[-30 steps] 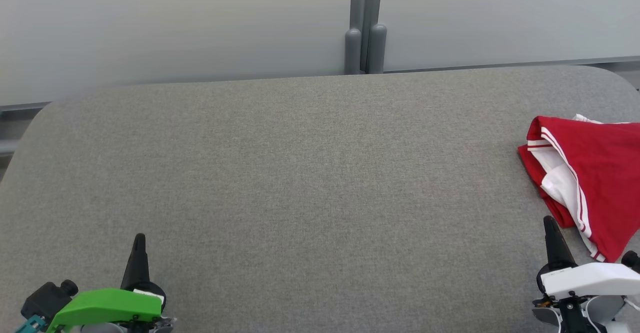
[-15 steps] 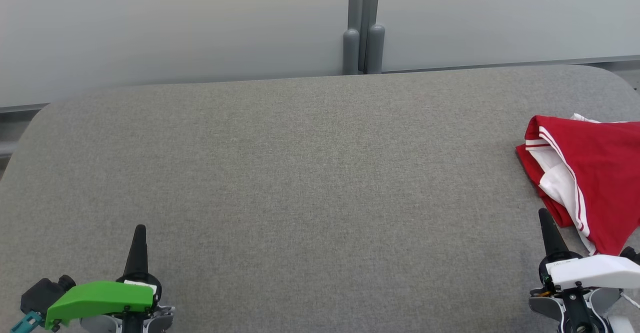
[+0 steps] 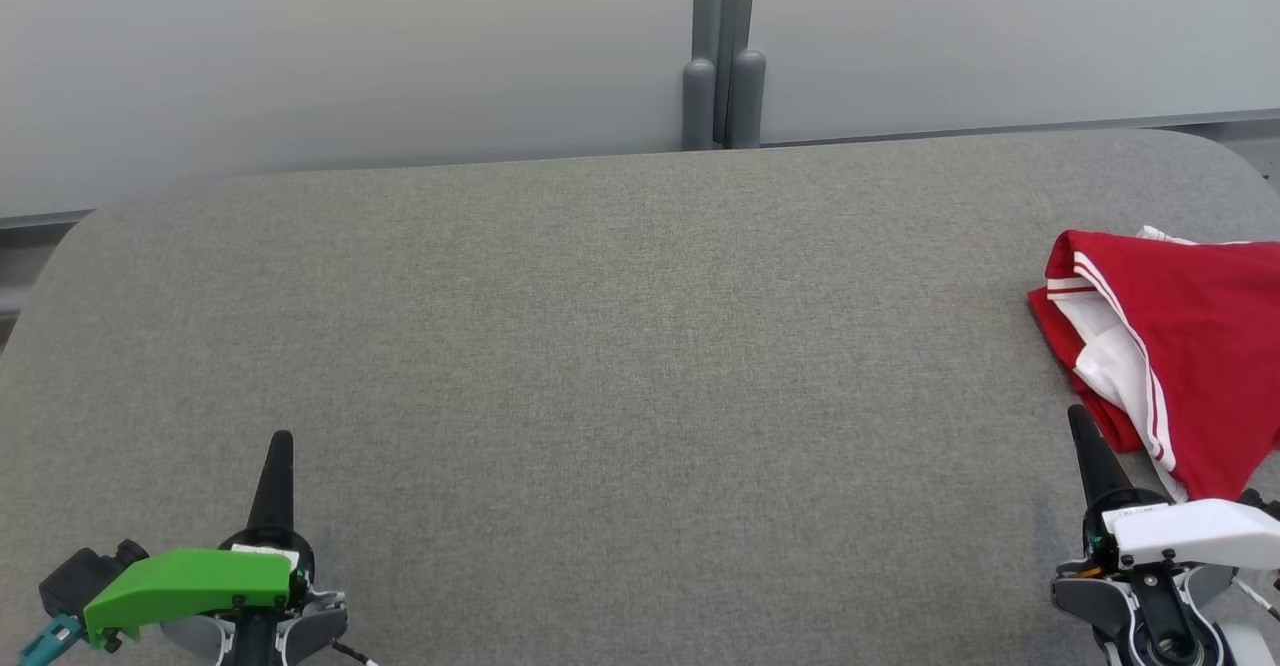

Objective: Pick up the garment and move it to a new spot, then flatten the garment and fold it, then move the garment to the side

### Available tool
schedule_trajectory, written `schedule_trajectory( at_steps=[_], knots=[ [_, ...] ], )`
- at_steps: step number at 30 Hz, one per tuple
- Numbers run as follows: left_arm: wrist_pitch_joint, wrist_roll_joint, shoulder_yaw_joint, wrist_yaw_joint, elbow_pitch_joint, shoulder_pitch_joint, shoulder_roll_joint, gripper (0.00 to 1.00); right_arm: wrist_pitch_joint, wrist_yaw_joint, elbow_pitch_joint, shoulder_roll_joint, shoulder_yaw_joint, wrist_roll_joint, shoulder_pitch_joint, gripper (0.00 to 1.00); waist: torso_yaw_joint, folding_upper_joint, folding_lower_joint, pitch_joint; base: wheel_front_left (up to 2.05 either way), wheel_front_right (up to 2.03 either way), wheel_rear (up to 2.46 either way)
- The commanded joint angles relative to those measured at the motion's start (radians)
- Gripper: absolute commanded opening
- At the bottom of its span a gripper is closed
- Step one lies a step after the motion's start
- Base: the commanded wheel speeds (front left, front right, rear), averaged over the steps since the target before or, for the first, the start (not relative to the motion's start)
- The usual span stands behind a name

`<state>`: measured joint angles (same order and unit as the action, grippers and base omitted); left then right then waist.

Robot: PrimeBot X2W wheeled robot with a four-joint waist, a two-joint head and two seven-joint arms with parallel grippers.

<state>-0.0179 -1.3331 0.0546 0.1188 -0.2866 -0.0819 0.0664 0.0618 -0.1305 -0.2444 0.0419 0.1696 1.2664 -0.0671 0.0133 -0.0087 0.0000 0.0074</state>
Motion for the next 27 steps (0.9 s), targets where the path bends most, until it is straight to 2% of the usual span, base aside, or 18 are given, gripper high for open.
schedule_trajectory(
  at_steps=[1, 27],
  knots=[
    [-0.007, -0.033, 0.005, 0.006, 0.010, -0.024, -0.002, 0.00, 0.008, -0.001, 0.001, 0.007, -0.002, 0.032, -0.018, 0.00, -0.001, 0.0061, 0.0000, 0.000, 0.00, 0.00, 0.00],
    [-0.054, -0.215, 0.017, 0.013, 0.013, -0.054, -0.012, 0.00, 0.062, 0.000, -0.010, 0.010, -0.009, 0.254, -0.048, 0.00, -0.009, 0.0078, 0.0000, -0.003, 0.00, 0.00, 0.00]
  ],
)
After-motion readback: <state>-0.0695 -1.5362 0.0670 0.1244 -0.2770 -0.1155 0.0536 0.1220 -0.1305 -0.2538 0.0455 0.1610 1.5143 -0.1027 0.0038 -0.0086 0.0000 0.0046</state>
